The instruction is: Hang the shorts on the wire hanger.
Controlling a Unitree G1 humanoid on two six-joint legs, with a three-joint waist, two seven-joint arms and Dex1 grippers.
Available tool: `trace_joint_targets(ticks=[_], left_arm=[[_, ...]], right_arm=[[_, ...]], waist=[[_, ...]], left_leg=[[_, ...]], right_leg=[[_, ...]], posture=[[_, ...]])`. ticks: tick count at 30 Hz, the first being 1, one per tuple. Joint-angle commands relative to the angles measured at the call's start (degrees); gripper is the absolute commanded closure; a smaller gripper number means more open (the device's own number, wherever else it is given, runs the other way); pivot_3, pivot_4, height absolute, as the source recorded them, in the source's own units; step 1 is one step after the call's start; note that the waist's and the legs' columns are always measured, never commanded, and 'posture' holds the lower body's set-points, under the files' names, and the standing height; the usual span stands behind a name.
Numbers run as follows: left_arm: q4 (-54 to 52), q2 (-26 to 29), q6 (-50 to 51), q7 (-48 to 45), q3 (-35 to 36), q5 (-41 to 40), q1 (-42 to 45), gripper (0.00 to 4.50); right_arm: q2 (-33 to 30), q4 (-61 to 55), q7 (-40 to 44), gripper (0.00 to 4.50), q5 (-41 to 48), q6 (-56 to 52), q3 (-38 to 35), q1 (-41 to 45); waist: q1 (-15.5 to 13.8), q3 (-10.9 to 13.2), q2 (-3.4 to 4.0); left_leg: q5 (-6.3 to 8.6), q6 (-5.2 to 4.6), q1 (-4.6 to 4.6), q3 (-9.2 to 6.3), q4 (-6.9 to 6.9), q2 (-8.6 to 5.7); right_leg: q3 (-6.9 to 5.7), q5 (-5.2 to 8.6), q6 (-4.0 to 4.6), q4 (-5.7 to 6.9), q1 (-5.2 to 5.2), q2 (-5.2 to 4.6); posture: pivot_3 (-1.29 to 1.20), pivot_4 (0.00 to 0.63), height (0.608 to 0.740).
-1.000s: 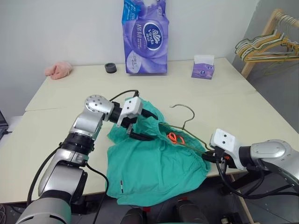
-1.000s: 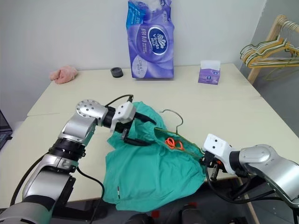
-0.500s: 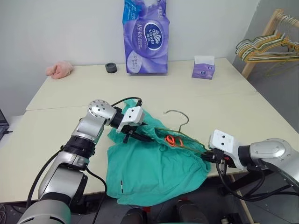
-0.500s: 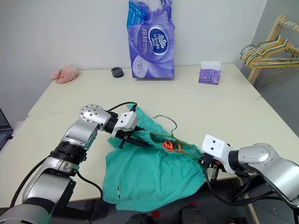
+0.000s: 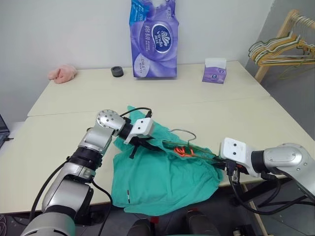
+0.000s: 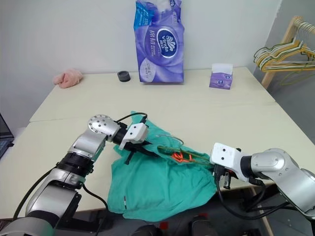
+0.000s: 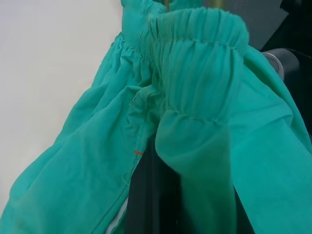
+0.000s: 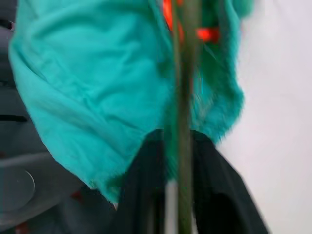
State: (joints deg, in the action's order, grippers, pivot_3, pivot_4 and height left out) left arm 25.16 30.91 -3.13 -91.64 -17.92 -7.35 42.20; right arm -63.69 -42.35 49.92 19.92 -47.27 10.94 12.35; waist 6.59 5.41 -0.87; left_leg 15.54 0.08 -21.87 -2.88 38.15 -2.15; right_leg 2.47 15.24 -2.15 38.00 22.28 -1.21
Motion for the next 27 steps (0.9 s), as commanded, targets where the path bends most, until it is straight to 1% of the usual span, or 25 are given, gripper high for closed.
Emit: trace_joint_targets(ticks=[1,3,5,6,7,9,11,13,14,16,20,23,24,27], left_arm=[[0.34,0.0,-1.28,1.4,0.83,0.34,0.54,4.5],[0.88,-0.08,-1.48,2.04,1.16,0.45,0.73,4.5],[1.42,-0.18,-1.7,2.63,1.43,0.52,0.96,4.5],[1.59,-0.19,-1.81,2.8,1.5,0.52,1.01,4.5],[2.29,-0.24,-2.1,3.27,1.68,0.61,1.31,4.5],[3.1,-0.29,-2.46,3.77,1.88,0.7,1.66,4.5],[4.47,-0.39,-3.12,4.4,2.16,0.88,2.34,4.5],[5.75,-0.5,-3.61,4.95,2.44,0.89,3.06,4.5],[6.28,-0.55,-3.53,5.05,2.64,0.73,3.46,4.5],[7.06,-0.56,-3.47,5.14,2.9,0.5,4.05,4.5],[8.5,-0.31,-4.44,5.02,2.89,0.87,4.8,4.5],[8.7,-0.31,-4.7,5.02,2.89,0.87,4.88,4.5],[8.65,-0.28,-4.72,5.01,2.92,0.84,4.85,4.5],[8.46,-0.14,-4.6,4.94,3.0,0.72,4.79,4.5]], right_arm=[[-3.81,1.59,2.49,2.45,-2.01,4.2,-4.72,-2.35],[-5.72,3.61,3.24,1.69,-2.13,5.0,-9.85,-6.47],[-5.87,5.8,3.67,1.04,-1.89,5.08,-16.47,-11.91],[-5.62,6.36,3.85,1.04,-1.72,5.05,-18.84,-13.9],[-2.09,7.82,3.0,1.04,-1.37,5.19,-24.48,-18.72],[2.43,9.24,2.07,1.04,-1.07,5.87,-31.21,-24.59],[10.74,8.33,-1.02,1.04,-0.27,9.36,-35.1,-29.4],[17.0,4.77,-2.58,1.04,0.98,11.18,-35.69,-33.41],[20.22,2.47,-4.19,1.04,2.48,9.98,-35.29,-34.58],[24.44,-0.37,-6.62,1.04,3.13,9.35,-33.79,-36.54],[33.29,-3.25,-13.62,1.04,5.27,4.95,-26.82,-37.4],[36.26,-2.9,-17.32,1.04,4.43,4.39,-23.15,-36.92],[37.08,-2.72,-18.47,1.04,4.08,4.45,-21.75,-37.0],[38.46,-2.57,-20.95,1.04,4.26,3.77,-18.68,-36.81]], waist=[[-0.01,0.0,0.0],[-0.22,0.01,-0.01],[-0.33,0.01,-0.04],[-0.35,0.02,-0.04],[-0.35,0.02,-0.06],[-0.63,-0.06,-0.26],[-0.63,-0.06,-0.26],[-0.55,-0.08,-0.21],[-0.43,-0.09,-0.13],[0.01,-0.1,-0.1],[0.08,-0.13,-0.1],[0.04,-0.1,-0.24],[0.02,-0.14,-0.42],[0.01,-0.13,-0.7]], left_leg=[[0.0,0.0,0.0,0.0,0.0,0.0],[0.0,0.0,0.0,0.0,0.0,0.0],[0.0,0.0,0.0,0.0,0.0,-0.01],[0.0,0.0,-0.01,0.0,0.01,-0.01],[0.0,0.0,0.0,0.01,0.01,-0.01],[0.0,0.0,0.0,-0.05,0.0,0.02],[0.0,0.0,0.02,-0.02,-0.02,0.01],[0.0,0.0,0.05,-0.06,-0.01,0.04],[0.0,0.0,0.07,-0.04,-0.01,0.04],[0.0,0.0,0.1,0.03,0.0,0.05],[0.0,0.0,0.11,0.01,0.0,0.06],[0.0,0.0,0.07,0.0,-0.01,0.05],[0.0,0.0,0.06,-0.01,-0.01,0.05],[0.0,0.01,0.03,-0.08,-0.06,0.06]], right_leg=[[0.0,0.0,0.0,0.0,0.0,0.0],[-0.01,0.01,-0.02,-0.01,-0.02,0.0],[-0.01,0.0,0.0,-0.02,-0.03,-0.01],[-0.01,-0.01,0.01,-0.01,-0.03,-0.01],[-0.01,-0.01,0.02,-0.01,-0.04,0.0],[-0.05,-0.01,0.02,0.0,-0.05,0.03],[-0.01,-0.02,0.04,0.07,-0.04,0.03],[-0.04,-0.01,0.02,0.09,-0.07,0.05],[-0.02,0.0,0.0,0.12,-0.06,0.05],[0.04,0.12,-0.21,0.13,-0.06,0.05],[0.03,0.13,-0.22,0.11,-0.06,0.06],[0.03,0.09,-0.15,0.06,-0.04,0.05],[0.02,-0.02,0.04,0.04,-0.04,0.05],[-0.04,-0.03,0.05,-0.01,-0.02,0.05]], posture=[[-0.22,0.068,0.74],[-0.22,0.068,0.74],[-0.22,0.068,0.74],[-0.22,0.068,0.74],[-0.22,0.067,0.74],[-0.22,0.068,0.74],[-0.23,0.07,0.74],[-0.23,0.07,0.74],[-0.23,0.07,0.74],[-0.23,0.072,0.74],[-0.23,0.073,0.74],[-0.22,0.072,0.74],[-0.22,0.072,0.74],[-0.22,0.072,0.74]])
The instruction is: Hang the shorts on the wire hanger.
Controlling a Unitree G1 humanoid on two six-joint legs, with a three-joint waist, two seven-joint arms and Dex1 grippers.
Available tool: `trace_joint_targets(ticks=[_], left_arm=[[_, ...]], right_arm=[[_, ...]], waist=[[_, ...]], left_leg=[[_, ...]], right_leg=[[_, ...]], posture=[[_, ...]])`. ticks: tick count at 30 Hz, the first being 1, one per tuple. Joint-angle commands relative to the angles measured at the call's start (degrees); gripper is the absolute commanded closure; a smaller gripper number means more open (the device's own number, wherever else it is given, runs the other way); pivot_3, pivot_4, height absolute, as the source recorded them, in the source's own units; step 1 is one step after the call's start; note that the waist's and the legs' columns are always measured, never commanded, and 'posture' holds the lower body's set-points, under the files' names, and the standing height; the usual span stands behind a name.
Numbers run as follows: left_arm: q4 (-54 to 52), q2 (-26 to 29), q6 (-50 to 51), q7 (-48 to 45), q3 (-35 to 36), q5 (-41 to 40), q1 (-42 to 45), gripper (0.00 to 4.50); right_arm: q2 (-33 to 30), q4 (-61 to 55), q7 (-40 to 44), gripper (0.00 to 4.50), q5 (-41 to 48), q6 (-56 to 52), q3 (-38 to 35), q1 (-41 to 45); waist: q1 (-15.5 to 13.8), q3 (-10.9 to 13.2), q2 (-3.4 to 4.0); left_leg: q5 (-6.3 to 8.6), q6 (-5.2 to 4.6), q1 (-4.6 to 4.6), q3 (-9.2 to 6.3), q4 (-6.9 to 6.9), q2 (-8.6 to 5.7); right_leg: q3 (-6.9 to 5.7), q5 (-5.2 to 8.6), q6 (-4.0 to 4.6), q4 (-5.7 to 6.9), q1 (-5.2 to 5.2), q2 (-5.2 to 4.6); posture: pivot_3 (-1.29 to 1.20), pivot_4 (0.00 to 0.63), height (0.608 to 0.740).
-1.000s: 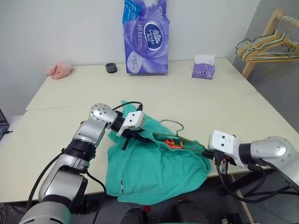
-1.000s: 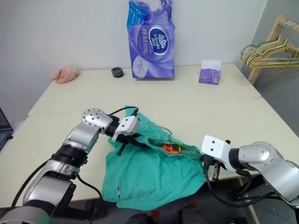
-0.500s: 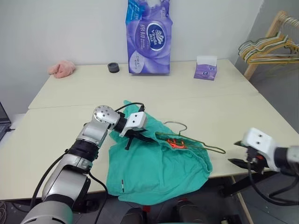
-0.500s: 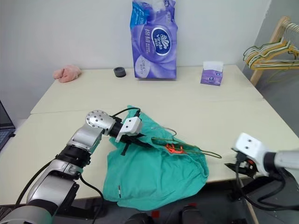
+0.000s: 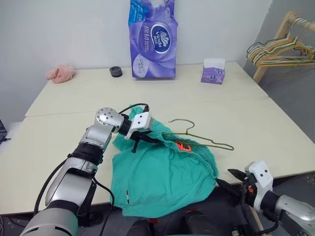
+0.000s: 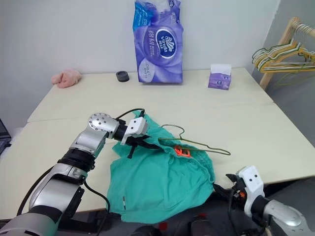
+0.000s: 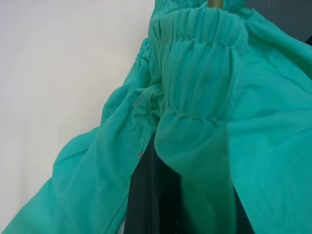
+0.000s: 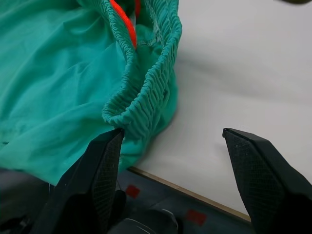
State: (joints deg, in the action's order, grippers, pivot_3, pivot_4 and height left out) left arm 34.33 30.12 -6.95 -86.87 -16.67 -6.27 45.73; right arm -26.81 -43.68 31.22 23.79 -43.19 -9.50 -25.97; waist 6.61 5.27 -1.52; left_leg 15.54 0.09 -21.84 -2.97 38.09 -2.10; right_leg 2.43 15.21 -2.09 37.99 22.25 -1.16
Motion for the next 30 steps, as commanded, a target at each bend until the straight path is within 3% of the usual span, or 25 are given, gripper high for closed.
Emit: trace_joint_targets(ticks=[1,14,17,25,26,30], left_arm=[[-0.74,0.7,-0.74,0.18,1.77,-0.37,1.24,4.5],[-1.4,1.28,-0.65,0.44,1.85,-0.28,0.75,4.5],[-1.63,1.23,-0.56,0.46,1.8,-0.31,0.65,4.5],[-1.41,1.33,-0.41,0.61,1.96,-0.38,0.75,4.5],[-1.5,1.42,-0.18,0.59,2.09,-0.52,0.66,4.5],[-3.68,2.99,3.03,-1.35,2.85,-2.32,-0.34,4.5]], right_arm=[[2.01,-1.22,-3.09,1.04,0.49,-0.62,2.76,1.85],[4.64,0.4,-10.19,1.04,4.72,-2.33,5.15,4.42],[5.31,1.54,-11.32,1.59,5.5,-2.24,5.84,5.57],[4.05,4.33,-12.41,4.28,4.31,-0.74,6.98,7.75],[3.98,4.58,-12.48,4.49,4.33,-0.48,6.73,7.9],[3.37,5.96,-12.55,4.49,6.02,0.07,2.52,8.51]], waist=[[0.0,0.01,-0.11],[-0.01,-0.17,-0.84],[0.04,-0.26,-1.13],[0.23,-0.38,-1.37],[0.28,-0.41,-1.42],[0.36,-0.43,-1.44]], left_leg=[[0.0,0.0,-0.01,0.0,0.0,0.0],[0.01,0.01,-0.03,-0.09,-0.06,0.05],[0.02,0.02,-0.03,-0.09,-0.08,0.07],[0.15,0.02,-0.1,-0.06,-0.1,0.12],[0.17,0.01,-0.11,-0.05,-0.1,0.12],[0.27,-0.05,-0.16,-0.03,-0.09,0.12]], right_leg=[[0.0,0.0,0.01,0.0,0.0,0.0],[-0.08,-0.01,0.02,-0.05,0.01,0.0],[-0.1,-0.01,0.03,-0.07,0.02,0.01],[-0.1,-0.02,0.03,-0.3,0.03,0.02],[-0.09,-0.02,0.03,-0.33,0.03,0.02],[-0.07,-0.02,0.03,-0.42,0.03,0.01]], posture=[[-0.22,0.072,0.74],[-0.21,0.074,0.74],[-0.21,0.073,0.74],[-0.2,0.07,0.74],[-0.2,0.07,0.74],[-0.2,0.07,0.74]])
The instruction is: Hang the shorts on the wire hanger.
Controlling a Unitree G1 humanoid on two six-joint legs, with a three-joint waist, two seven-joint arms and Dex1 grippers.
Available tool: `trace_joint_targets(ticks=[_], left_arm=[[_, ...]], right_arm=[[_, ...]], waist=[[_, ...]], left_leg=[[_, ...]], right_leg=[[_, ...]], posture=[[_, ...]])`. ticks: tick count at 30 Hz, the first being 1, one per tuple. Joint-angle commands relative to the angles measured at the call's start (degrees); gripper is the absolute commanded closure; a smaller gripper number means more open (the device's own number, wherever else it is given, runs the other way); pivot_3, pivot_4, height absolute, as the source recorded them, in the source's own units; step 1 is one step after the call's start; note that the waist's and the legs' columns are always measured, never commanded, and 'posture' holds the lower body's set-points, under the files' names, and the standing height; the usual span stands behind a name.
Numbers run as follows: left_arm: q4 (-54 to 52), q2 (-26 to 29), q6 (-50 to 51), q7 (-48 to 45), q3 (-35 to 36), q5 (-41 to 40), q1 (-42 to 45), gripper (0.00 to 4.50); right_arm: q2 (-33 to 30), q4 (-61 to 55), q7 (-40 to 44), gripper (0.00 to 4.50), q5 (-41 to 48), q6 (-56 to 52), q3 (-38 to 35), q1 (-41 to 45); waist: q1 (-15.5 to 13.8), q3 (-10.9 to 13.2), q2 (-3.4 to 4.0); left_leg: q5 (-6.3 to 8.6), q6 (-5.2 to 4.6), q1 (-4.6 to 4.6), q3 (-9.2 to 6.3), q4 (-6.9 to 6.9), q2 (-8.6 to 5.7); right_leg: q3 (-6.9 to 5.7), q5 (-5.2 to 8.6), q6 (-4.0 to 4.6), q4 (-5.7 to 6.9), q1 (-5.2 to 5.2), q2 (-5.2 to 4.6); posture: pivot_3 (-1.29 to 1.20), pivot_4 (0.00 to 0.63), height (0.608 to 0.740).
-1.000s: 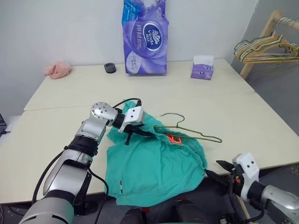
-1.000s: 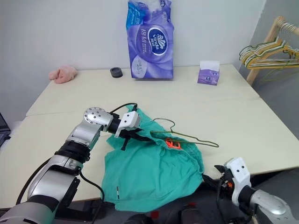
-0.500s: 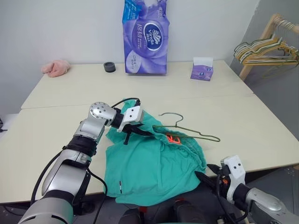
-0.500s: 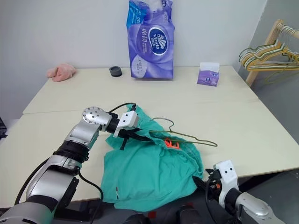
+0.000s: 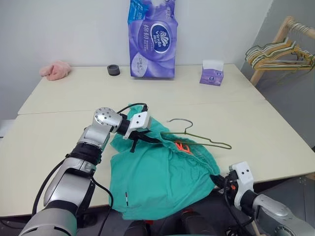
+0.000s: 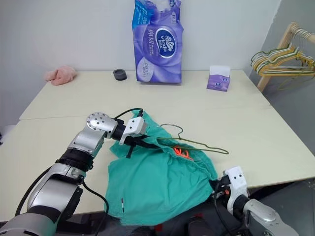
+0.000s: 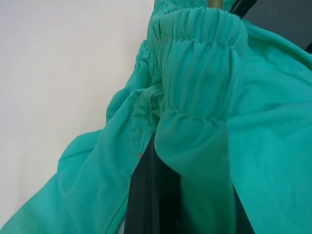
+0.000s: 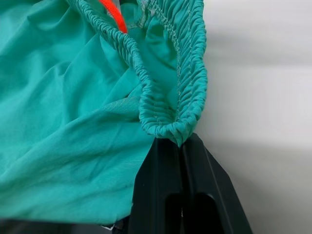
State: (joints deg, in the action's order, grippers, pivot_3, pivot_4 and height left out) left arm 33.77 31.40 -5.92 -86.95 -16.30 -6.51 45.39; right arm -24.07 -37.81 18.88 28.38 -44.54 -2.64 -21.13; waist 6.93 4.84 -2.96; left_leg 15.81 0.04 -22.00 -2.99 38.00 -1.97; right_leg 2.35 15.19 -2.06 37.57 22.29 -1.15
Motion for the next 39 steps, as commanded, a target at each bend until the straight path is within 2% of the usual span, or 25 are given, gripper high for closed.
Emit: trace_joint_targets(ticks=[1,7,9,16,25,39], left_arm=[[-4.16,2.59,2.78,-2.57,2.33,-2.39,-0.52,4.5],[-11.68,9.62,6.05,-5.55,-2.36,-6.37,-3.53,4.5],[-12.28,10.4,6.47,-5.55,-3.33,-7.16,-3.55,4.5],[-11.9,11.25,6.61,-5.55,-4.73,-7.87,-2.98,4.5],[-8.43,7.24,8.28,-4.78,-1.45,-6.57,-1.33,4.5],[-10.67,10.06,9.44,-5.55,-3.83,-6.56,-2.15,4.5]], right_arm=[[0.14,0.59,0.06,4.49,1.77,1.54,-5.55,3.81],[-3.4,1.71,2.79,4.49,5.05,0.69,-10.78,4.4],[-3.83,1.64,3.03,4.49,6.09,0.06,-11.18,4.72],[-3.86,1.27,3.03,4.49,7.63,-1.45,-11.09,4.21],[-5.99,-1.08,4.65,4.49,6.98,-0.91,-10.01,1.91],[-5.83,-1.74,4.99,4.49,7.82,-0.8,-10.73,2.07]], waist=[[0.08,0.0,0.0],[0.92,0.02,0.06],[0.88,0.05,0.17],[-0.67,0.04,0.71],[-1.44,0.06,0.9],[-1.28,0.05,0.91]], left_leg=[[0.02,-0.01,-0.01,0.01,0.0,0.0],[0.11,-0.06,-0.09,0.05,0.0,0.0],[0.18,-0.15,-0.11,0.11,0.02,-0.04],[0.18,-0.15,-0.01,0.09,0.1,-0.04],[0.17,-0.16,0.0,0.13,0.31,-0.14],[0.17,-0.16,0.02,0.09,0.31,-0.12]], right_leg=[[0.01,0.0,0.0,-0.01,0.0,0.0],[0.05,-0.02,0.0,-0.27,-0.01,-0.03],[0.09,-0.02,0.0,-0.31,-0.02,-0.1],[0.04,0.04,-0.03,0.12,0.01,-0.08],[0.09,0.07,-0.06,0.3,-0.03,-0.1],[0.08,0.09,-0.08,0.36,-0.03,-0.06]], posture=[[-0.2,0.07,0.74],[-0.2,0.068,0.74],[-0.2,0.068,0.74],[-0.2,0.068,0.74],[-0.22,0.07,0.74],[-0.22,0.069,0.74]])
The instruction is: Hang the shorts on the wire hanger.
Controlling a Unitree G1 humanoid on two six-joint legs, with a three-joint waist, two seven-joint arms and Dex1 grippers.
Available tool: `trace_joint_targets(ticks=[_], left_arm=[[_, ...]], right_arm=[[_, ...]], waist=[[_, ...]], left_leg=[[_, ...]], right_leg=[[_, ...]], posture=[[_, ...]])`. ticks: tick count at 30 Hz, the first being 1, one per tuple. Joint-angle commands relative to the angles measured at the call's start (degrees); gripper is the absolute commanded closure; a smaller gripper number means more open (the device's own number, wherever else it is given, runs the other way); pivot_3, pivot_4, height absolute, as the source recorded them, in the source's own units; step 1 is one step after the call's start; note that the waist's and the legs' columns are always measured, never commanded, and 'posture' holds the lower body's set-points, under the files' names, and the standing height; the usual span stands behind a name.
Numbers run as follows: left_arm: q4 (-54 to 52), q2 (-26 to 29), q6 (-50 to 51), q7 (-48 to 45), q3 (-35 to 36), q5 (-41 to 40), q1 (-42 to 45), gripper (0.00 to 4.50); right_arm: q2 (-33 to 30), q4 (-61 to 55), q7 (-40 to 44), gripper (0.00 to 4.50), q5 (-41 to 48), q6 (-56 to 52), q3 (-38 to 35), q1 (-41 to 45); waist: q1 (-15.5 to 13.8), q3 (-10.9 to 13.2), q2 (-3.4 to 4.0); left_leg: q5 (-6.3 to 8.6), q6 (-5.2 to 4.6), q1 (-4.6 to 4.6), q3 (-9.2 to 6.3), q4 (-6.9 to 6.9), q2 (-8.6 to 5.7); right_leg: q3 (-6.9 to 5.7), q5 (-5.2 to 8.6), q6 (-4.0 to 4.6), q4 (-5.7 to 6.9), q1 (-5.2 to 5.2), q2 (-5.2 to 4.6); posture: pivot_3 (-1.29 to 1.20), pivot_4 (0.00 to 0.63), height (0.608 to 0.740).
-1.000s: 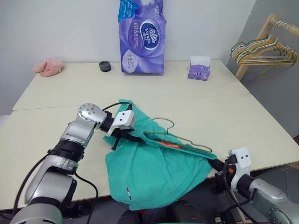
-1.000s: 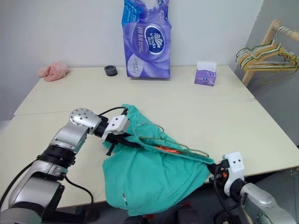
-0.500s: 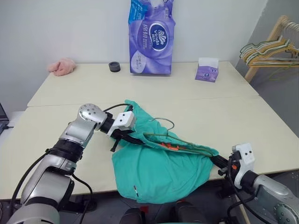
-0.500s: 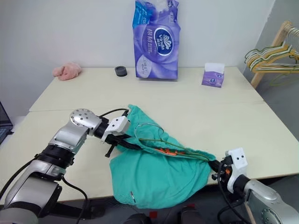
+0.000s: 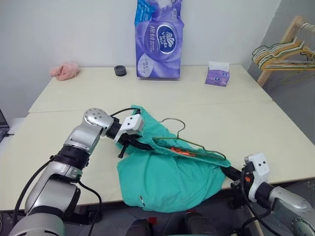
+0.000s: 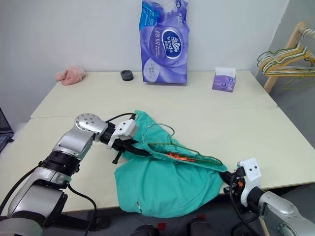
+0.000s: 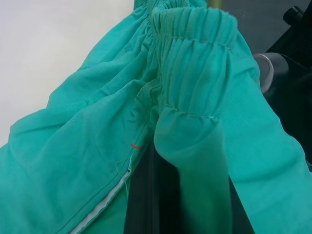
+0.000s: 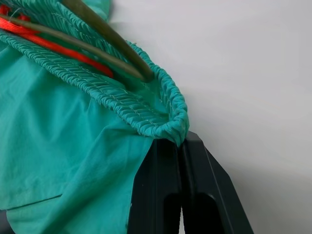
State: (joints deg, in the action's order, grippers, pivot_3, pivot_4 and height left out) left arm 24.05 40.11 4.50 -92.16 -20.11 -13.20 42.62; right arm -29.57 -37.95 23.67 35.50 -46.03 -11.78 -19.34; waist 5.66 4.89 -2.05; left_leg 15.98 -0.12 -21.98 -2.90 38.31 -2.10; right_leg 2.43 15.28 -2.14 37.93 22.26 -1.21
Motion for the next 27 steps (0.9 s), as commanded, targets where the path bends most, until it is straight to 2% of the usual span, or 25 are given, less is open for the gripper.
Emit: trace_joint_targets(ticks=[1,12,18,23,27], left_arm=[[-0.74,1.35,-1.33,-0.34,0.06,0.53,0.64,4.5],[-0.54,0.63,-4.27,0.06,0.52,4.02,0.49,4.5],[1.49,-0.75,-8.65,3.06,0.88,7.17,0.92,4.5],[2.12,-2.73,-11.84,7.53,1.44,9.14,0.65,4.5],[-0.4,-5.69,-12.31,12.76,0.86,10.95,-0.56,4.5]], right_arm=[[-1.13,-2.03,0.76,4.49,0.69,0.71,-1.93,0.06],[-9.49,-6.09,7.05,4.49,0.82,1.38,-6.49,-4.66],[-15.66,-9.67,9.78,4.49,1.61,-0.43,-8.53,-3.15],[-21.53,-11.18,9.76,4.49,3.31,-3.88,-8.58,4.47],[-25.81,-11.79,7.77,4.49,1.93,-8.95,1.88,18.92]], waist=[[-0.03,0.0,0.0],[0.08,-0.05,0.34],[0.12,-0.04,0.43],[0.28,0.0,0.47],[0.89,0.04,0.58]], left_leg=[[0.0,0.0,0.0,0.0,0.0,0.0],[0.0,0.0,0.03,0.04,0.14,-0.02],[0.0,-0.01,0.03,0.04,0.18,-0.03],[0.01,-0.02,0.01,0.04,0.29,-0.04],[0.02,-0.03,0.0,0.03,0.37,-0.02]], right_leg=[[0.0,0.0,0.0,0.0,0.0,0.0],[0.03,0.01,-0.02,0.07,-0.05,0.02],[0.04,0.01,-0.02,0.07,-0.08,0.02],[0.05,0.01,-0.02,0.08,-0.11,0.02],[0.05,0.01,-0.03,0.08,-0.12,0.01]], posture=[[-0.22,0.069,0.74],[-0.22,0.072,0.74],[-0.24,0.073,0.74],[-0.25,0.072,0.74],[-0.25,0.071,0.74]])
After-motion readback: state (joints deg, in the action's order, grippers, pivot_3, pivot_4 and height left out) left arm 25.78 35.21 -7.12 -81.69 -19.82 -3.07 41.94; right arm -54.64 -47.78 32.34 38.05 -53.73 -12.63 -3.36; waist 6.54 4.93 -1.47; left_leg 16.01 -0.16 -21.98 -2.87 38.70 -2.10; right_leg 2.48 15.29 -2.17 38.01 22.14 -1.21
